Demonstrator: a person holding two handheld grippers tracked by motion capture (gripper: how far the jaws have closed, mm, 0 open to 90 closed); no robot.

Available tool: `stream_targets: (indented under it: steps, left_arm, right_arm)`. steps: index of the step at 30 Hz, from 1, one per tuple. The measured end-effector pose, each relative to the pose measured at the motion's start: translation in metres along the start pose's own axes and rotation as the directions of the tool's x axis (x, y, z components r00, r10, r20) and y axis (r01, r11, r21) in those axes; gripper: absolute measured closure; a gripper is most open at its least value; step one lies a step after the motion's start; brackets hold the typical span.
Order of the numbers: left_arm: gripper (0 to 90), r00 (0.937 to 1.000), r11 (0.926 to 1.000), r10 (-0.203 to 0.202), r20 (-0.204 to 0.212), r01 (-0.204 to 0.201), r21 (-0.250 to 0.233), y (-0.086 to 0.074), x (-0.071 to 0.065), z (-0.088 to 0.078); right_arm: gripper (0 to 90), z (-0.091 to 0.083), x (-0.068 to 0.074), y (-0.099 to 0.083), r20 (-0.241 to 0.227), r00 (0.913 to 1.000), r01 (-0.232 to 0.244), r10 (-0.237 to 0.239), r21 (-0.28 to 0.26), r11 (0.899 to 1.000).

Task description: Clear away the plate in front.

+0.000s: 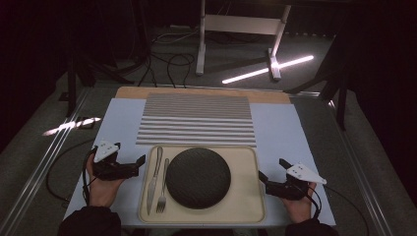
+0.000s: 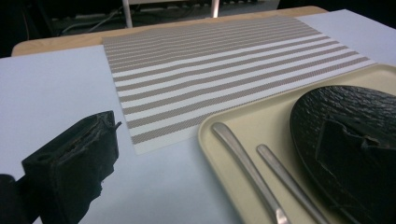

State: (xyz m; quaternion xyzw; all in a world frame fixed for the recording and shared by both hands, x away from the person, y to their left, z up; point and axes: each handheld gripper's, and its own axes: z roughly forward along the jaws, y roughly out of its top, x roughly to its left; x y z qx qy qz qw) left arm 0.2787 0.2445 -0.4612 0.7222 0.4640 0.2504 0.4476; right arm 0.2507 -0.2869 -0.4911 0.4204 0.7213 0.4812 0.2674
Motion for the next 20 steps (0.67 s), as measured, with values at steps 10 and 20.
stream_targets:
  steps: [10, 20]
  left_arm:
    - [0.0, 0.9993, 0.9991, -0.036, -0.008, 0.036, -0.021, -0.028, 0.016, -0.018]
    - [0.0, 0.9984, 0.9981, -0.056, -0.013, 0.055, -0.029, -0.033, 0.019, -0.015]
  right_arm:
    - [8.6, -0.002, 0.002, -0.002, 0.018, 0.9994, 0.028, -0.028, -0.003, 1.000]
    - [8.6, -0.002, -0.001, -0.004, 0.029, 0.9994, 0.021, -0.021, -0.007, 1.000]
